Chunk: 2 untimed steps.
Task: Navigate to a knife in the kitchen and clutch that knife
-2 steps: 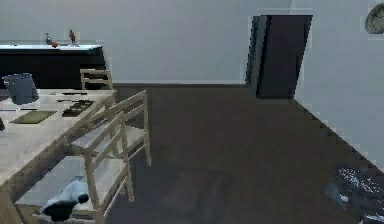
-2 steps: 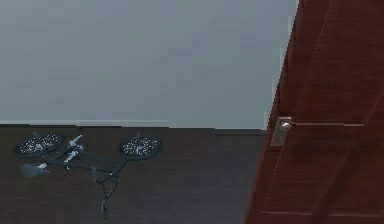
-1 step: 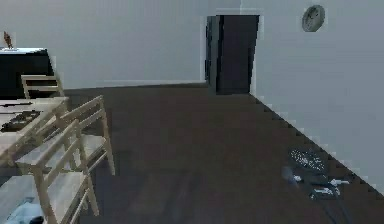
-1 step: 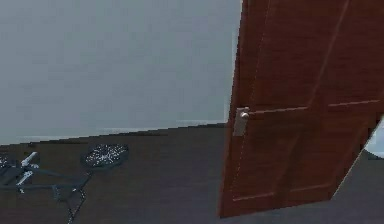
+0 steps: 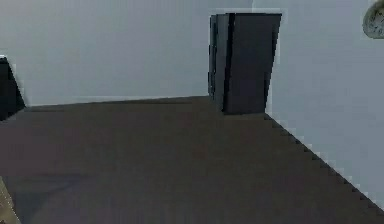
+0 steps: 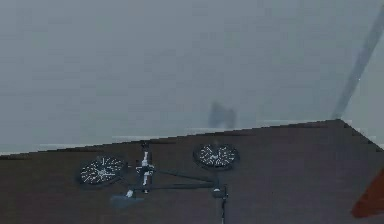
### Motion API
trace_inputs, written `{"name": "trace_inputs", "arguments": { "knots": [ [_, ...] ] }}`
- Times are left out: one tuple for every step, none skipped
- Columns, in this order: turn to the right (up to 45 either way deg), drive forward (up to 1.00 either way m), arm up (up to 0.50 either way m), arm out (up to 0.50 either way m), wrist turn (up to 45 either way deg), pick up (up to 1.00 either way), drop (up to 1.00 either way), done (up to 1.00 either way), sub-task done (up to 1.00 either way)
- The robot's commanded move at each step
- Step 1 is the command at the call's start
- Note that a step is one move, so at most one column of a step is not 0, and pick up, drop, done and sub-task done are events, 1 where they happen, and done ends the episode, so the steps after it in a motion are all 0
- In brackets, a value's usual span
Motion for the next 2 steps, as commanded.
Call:
{"name": "trace_inputs", "arguments": {
  "knots": [
    [6.0, 0.0, 0.0, 0.0, 0.0, 0.0, 0.0, 0.0, 0.0],
    [0.0, 0.4, 0.0, 0.0, 0.0, 0.0, 0.0, 0.0, 0.0]
  ]
}}
